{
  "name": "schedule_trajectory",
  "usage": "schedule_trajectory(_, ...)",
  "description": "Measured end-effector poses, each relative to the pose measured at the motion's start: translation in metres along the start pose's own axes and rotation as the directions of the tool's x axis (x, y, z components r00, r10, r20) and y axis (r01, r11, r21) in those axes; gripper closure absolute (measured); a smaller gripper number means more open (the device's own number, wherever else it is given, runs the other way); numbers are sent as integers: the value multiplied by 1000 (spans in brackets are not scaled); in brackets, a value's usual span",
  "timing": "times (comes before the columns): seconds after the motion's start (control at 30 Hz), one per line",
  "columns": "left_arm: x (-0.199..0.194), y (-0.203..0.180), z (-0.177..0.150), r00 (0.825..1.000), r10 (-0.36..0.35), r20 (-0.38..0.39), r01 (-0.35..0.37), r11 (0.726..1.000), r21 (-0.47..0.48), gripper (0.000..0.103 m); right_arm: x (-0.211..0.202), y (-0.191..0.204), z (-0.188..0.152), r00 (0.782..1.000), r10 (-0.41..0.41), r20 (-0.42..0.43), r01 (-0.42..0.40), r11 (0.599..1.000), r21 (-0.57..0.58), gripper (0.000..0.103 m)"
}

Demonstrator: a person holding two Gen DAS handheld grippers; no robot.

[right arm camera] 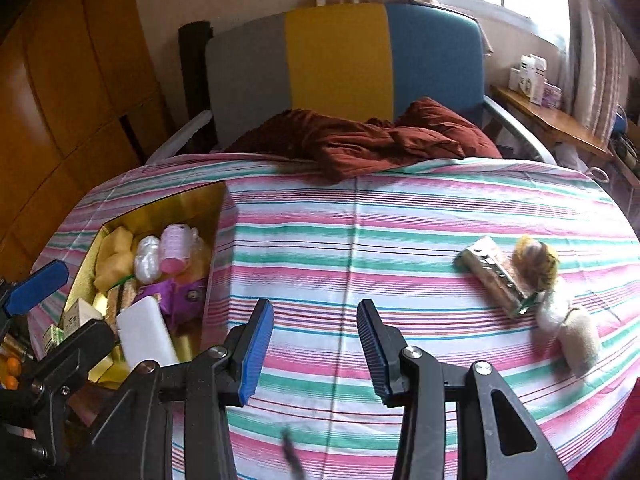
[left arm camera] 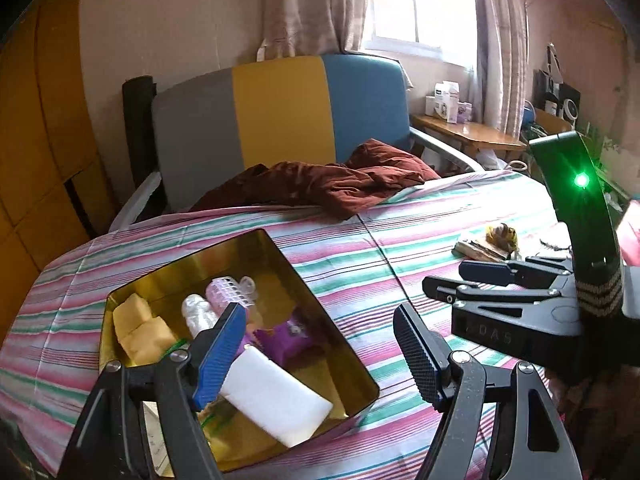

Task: Organize objects
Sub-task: 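Move both open tools away from the tin toward the gloves and bag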

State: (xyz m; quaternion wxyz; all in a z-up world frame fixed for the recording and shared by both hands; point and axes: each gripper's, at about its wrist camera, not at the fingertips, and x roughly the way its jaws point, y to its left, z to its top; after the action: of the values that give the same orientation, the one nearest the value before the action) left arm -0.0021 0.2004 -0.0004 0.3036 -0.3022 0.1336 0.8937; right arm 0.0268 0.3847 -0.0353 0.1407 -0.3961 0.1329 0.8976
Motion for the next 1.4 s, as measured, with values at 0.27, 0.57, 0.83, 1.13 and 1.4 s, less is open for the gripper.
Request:
schedule_trajectory(0.27, 13, -12, 1, 999, -19, -26, 19, 1000, 21, 26, -2, -27, 2, 998, -64, -8, 64, 998, 18, 59)
schedule_trajectory(0.57, 32, -35, 4, 997, -53, -56, 57, 997, 56, 26, -10, -78, 9, 986, -167, -11, 167, 982, 83, 57)
schedule_trajectory(0.83, 51, -57, 7, 990, -97, -105, 104, 992, 67, 26, -15, -111, 14, 974, -224, -18, 224, 968, 114, 56)
schedule_trajectory(1.13, 71, -78, 16, 983, -123, -136, 135, 987, 83, 26, -20, -144, 17, 965, -259, -41, 262, 956, 133, 55)
schedule_trajectory(1.4, 92, -97, 25, 973, -155, -174, 171, 982, 77, 26, -35, -224, 23, 967, -250, -54, 253, 909, 332, 55)
